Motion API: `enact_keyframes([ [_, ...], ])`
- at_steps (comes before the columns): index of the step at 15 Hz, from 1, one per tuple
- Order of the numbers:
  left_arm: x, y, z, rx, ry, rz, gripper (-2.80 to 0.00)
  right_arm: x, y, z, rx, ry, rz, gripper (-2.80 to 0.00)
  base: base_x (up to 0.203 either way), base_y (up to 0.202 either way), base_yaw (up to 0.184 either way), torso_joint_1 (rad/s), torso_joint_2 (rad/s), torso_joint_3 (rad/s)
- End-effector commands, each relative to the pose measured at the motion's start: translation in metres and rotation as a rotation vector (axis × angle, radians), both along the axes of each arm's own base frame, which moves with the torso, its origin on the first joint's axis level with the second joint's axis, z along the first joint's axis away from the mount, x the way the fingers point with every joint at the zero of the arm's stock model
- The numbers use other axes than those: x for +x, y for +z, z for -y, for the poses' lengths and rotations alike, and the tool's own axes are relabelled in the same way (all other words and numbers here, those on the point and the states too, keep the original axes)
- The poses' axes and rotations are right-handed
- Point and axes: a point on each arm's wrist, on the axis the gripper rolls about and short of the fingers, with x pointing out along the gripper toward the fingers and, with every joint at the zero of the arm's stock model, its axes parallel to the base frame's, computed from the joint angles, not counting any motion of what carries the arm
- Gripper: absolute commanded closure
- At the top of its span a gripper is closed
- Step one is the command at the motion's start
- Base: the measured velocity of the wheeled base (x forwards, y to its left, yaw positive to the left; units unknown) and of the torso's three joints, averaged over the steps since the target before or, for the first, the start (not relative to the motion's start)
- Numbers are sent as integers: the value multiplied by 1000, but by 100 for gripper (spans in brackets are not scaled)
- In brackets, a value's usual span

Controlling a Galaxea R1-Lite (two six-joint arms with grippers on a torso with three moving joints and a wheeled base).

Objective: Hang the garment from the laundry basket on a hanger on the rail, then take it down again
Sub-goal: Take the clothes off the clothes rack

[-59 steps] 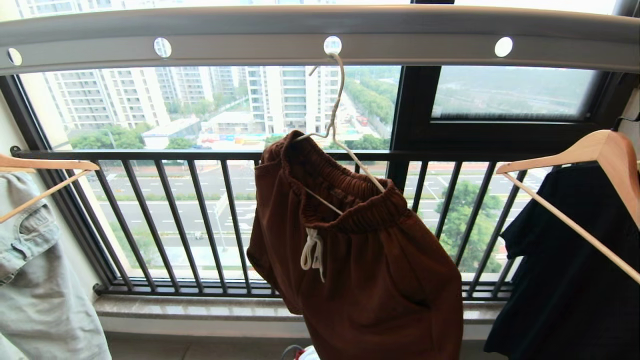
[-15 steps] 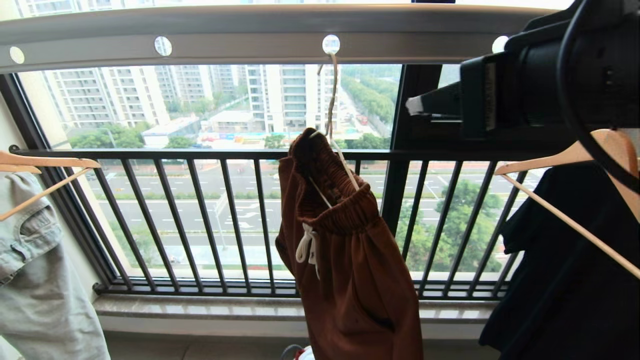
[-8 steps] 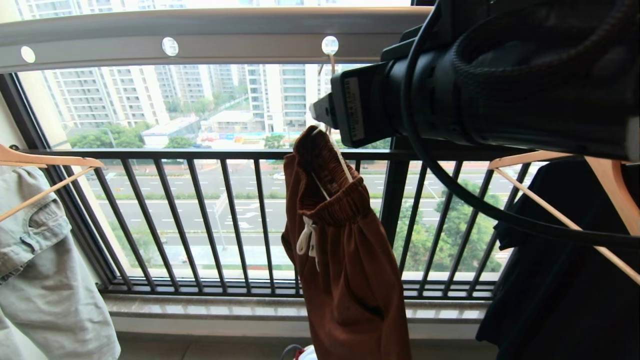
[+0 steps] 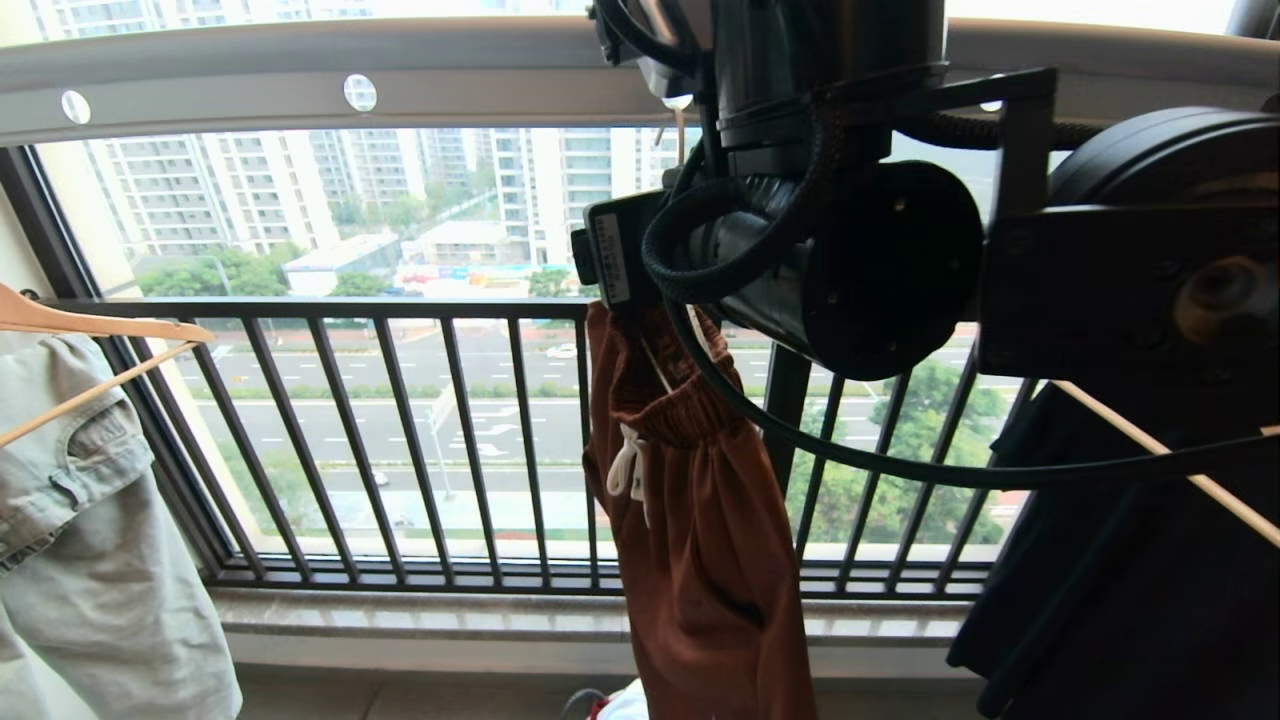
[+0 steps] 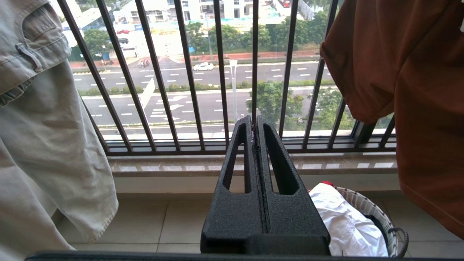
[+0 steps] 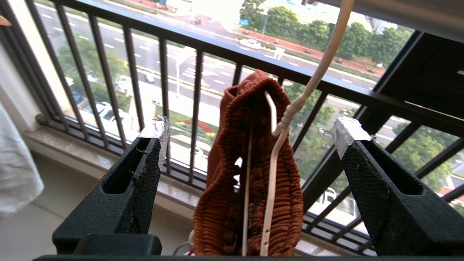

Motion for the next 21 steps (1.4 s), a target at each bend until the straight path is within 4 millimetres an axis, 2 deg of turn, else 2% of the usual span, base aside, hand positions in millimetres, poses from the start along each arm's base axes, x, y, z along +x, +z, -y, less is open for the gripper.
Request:
enact_keyframes([
  [1,0,0,0,0,-1,-1,0,25,-14,3,-25,-59,-17,-280,0,0,0,0,0,0],
  [6,0,0,0,-1,0,-1,0,53,-19,9,-2,-115,39,-280,0,0,0,0,0,0],
  [7,0,0,0,0,-1,-1,0,57,-22,10,-6,-123,37,-258,0,0,0,0,0,0],
  [8,0,0,0,0,-1,-1,0,61,-24,11,-8,-127,34,0,0,0,0,0,0,0],
  [16,0,0,0,0,1,-1,0,62,-21,12,3,-128,52,0,0,0,0,0,0,0],
  [21,0,0,0,0,1,-1,0,57,-10,17,1,-128,75,0,0,0,0,0,0,0],
])
